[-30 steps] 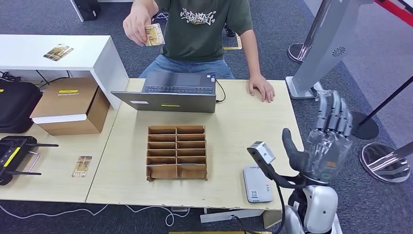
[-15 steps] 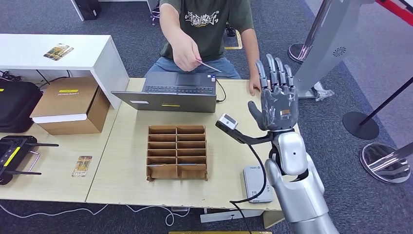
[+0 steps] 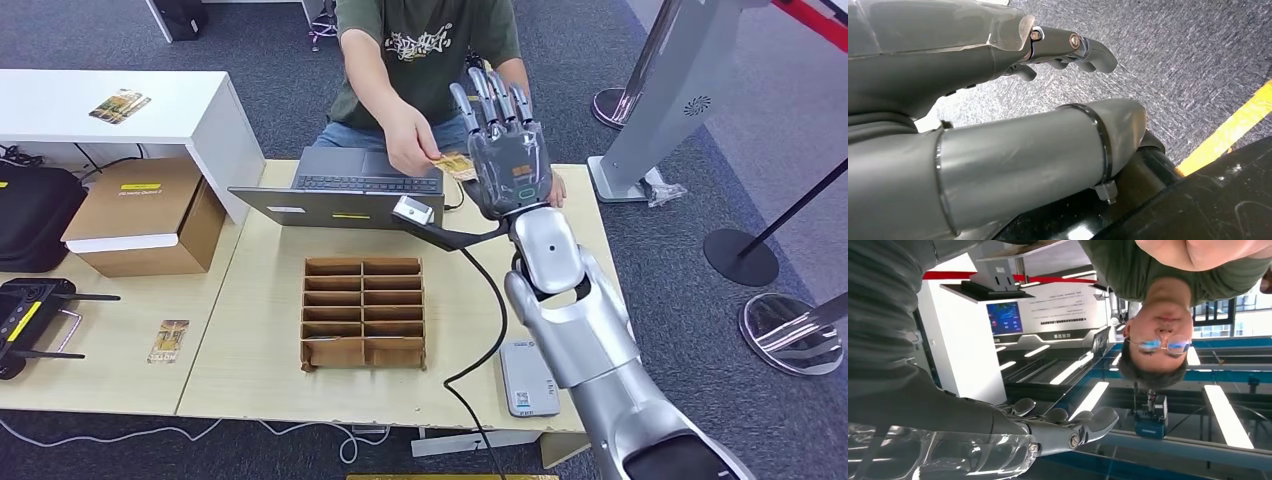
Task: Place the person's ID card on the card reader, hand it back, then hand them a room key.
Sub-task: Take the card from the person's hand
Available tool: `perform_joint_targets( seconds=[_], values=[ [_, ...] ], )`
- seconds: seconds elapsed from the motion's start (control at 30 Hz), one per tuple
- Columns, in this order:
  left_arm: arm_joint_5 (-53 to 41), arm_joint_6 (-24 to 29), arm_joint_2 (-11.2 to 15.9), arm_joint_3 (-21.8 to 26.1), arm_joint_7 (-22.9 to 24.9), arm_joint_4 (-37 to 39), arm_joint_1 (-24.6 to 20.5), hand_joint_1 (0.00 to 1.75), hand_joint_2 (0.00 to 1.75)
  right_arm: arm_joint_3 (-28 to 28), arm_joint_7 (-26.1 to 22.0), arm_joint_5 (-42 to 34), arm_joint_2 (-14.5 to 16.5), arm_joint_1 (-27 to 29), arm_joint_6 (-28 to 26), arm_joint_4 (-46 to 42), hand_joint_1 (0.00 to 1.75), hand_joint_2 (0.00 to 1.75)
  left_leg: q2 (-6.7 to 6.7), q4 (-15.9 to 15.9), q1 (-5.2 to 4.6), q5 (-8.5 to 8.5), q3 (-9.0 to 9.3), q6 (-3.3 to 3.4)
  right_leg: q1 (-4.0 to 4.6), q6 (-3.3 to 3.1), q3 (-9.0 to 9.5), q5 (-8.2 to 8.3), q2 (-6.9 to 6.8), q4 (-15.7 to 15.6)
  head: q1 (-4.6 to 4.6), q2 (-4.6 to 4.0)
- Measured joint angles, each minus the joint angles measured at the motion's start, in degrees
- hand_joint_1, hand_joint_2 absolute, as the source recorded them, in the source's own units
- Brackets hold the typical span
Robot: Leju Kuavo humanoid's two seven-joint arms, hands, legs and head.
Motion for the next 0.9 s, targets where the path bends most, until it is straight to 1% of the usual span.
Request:
perform_joint_targets(
  seconds=[0.2,0.4,0.9],
  values=[
    [0.0,0.4,0.1,0.0,-0.2,0.2,0.0,0.00,0.00,1.5,0.2,-0.3,0.9,-1.2,0.0,2.1,0.00,1.75,-0.01,0.0,0.00,0.00,0.00,0.00,0.00,0.00,0.00,0.00,-0.02,0.0,0.00,0.00],
    [0.1,0.4,0.1,0.0,-0.1,0.2,0.0,0.00,0.00,2.5,0.7,0.6,1.1,-1.2,0.2,2.5,0.00,1.75,-0.01,0.0,0.00,0.00,0.01,0.00,0.00,0.00,0.00,0.00,-0.02,0.0,0.00,0.00],
    [0.8,0.4,0.1,0.0,0.1,0.3,0.0,0.00,0.00,3.2,1.3,1.3,0.8,0.3,0.9,-0.2,0.00,1.75,0.00,0.0,0.00,0.00,0.01,0.00,0.00,0.00,-0.03,0.00,0.00,0.0,0.01,0.00]
  ],
)
